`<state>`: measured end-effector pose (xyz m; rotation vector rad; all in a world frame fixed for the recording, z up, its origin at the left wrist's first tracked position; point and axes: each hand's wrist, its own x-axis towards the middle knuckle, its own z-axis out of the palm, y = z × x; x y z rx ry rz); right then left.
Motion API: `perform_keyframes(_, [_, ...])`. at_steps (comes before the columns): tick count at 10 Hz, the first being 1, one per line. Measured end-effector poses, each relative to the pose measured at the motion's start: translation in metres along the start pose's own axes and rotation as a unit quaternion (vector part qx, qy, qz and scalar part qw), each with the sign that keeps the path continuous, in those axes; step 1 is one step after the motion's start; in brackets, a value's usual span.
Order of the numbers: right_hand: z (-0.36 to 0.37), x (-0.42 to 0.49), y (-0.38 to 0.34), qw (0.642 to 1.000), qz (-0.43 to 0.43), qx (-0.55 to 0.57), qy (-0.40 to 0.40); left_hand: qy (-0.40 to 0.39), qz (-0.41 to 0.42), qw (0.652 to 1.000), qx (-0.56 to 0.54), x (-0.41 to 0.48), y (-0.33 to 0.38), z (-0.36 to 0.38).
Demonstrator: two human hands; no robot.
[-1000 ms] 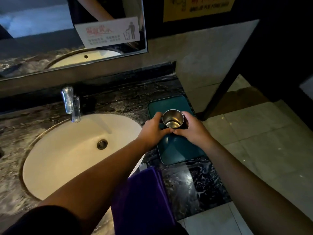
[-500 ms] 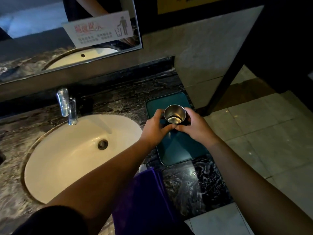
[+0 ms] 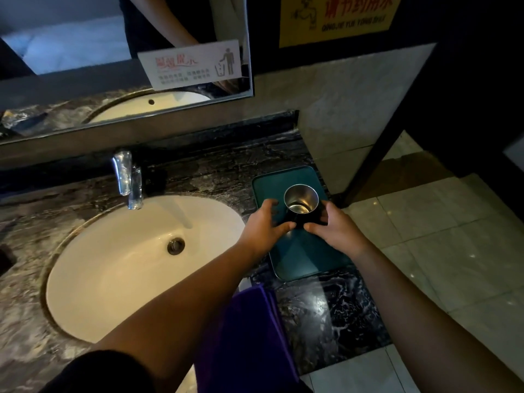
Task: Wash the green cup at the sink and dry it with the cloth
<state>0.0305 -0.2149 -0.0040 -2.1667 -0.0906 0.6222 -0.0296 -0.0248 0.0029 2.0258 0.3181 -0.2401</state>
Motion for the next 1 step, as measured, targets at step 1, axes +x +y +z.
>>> perform_keyframes(1, [0.0039, -0.0158, -0.0064, 0.998, 0.033, -0.055, 0.007, -0.003, -0.013, 1.000, -0.001, -0.0149, -0.0041, -0.0152])
